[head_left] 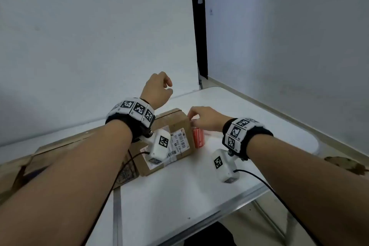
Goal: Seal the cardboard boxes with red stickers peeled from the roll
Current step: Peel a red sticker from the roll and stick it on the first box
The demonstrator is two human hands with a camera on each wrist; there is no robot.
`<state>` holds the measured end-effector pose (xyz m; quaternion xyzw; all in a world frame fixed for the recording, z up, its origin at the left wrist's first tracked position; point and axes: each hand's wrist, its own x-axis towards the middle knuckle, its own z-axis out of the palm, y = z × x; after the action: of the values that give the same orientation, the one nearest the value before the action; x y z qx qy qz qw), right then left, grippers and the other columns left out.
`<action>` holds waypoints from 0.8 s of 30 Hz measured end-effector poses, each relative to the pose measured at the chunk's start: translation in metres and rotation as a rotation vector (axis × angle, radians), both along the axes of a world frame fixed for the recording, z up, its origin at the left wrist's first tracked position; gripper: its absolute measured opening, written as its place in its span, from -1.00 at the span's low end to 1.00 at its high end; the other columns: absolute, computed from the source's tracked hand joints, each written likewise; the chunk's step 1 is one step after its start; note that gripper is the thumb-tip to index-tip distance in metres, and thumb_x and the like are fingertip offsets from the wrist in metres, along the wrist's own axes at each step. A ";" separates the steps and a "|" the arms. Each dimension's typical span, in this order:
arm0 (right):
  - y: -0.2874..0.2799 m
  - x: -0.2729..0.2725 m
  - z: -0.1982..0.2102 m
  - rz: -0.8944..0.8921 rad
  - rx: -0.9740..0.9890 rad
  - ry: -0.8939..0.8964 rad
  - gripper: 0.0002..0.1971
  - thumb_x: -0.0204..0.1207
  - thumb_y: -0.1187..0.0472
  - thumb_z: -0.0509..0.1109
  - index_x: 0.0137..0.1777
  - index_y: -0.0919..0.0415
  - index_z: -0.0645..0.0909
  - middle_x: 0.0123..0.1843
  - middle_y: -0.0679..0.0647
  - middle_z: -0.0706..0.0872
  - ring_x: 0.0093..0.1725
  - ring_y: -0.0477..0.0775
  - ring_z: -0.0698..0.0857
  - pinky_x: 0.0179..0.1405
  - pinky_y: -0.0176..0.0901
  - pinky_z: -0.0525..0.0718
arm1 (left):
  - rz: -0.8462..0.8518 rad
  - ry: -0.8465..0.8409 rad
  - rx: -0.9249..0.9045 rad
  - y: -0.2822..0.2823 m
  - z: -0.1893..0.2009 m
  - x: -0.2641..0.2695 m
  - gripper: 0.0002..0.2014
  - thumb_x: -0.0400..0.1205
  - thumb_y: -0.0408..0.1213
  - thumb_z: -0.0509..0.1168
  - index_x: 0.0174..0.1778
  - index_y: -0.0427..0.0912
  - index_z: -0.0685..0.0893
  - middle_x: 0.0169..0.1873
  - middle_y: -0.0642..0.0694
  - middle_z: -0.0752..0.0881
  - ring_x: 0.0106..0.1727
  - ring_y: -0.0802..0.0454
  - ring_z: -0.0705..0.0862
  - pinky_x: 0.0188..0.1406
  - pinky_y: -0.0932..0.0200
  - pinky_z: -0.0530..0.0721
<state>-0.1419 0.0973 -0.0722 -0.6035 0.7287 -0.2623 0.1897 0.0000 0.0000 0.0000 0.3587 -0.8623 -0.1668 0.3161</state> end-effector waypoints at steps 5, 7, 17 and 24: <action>0.008 0.000 -0.009 0.019 0.004 0.232 -0.74 0.43 0.09 0.39 0.12 0.03 0.57 0.08 -0.04 0.47 0.15 0.08 0.55 0.28 0.09 0.38 | -0.010 0.056 0.040 0.008 -0.010 0.001 -0.88 0.53 -0.38 0.28 -0.06 -0.12 0.58 -0.02 -0.09 0.56 -0.04 -0.12 0.65 0.04 -0.03 0.67; 0.009 0.000 -0.014 0.021 -0.022 0.299 -0.80 0.44 0.08 0.40 0.05 0.04 0.59 0.13 0.01 0.48 0.17 0.11 0.56 0.26 0.08 0.35 | -0.020 0.073 0.047 0.012 -0.013 0.001 -0.89 0.54 -0.38 0.28 -0.07 -0.11 0.56 -0.02 -0.08 0.55 -0.07 -0.08 0.63 0.03 0.02 0.64; 0.015 -0.024 -0.022 -0.179 -0.075 0.385 -0.89 0.59 0.22 0.23 -0.16 0.19 0.50 0.15 0.21 0.59 0.15 0.30 0.59 0.19 0.08 0.57 | -0.056 0.147 0.093 0.034 -0.031 -0.002 -0.89 0.59 -0.39 0.23 -0.09 -0.08 0.55 0.04 -0.07 0.63 -0.13 -0.02 0.67 -0.33 0.41 0.51; 0.027 -0.039 -0.020 -0.294 -0.166 0.179 -0.83 0.50 0.16 0.36 0.05 0.15 0.67 0.06 0.12 0.75 0.09 0.19 0.69 -0.05 -0.05 0.64 | -0.213 0.194 0.287 0.076 -0.048 -0.030 -0.91 0.63 -0.35 0.21 -0.03 -0.17 0.61 -0.07 -0.04 0.73 -0.40 0.09 0.80 -0.36 0.13 0.80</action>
<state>-0.1809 0.1245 -0.0926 -0.5251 0.7987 -0.2918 0.0336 -0.0300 0.0761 -0.0481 0.2891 -0.8282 -0.3544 0.3239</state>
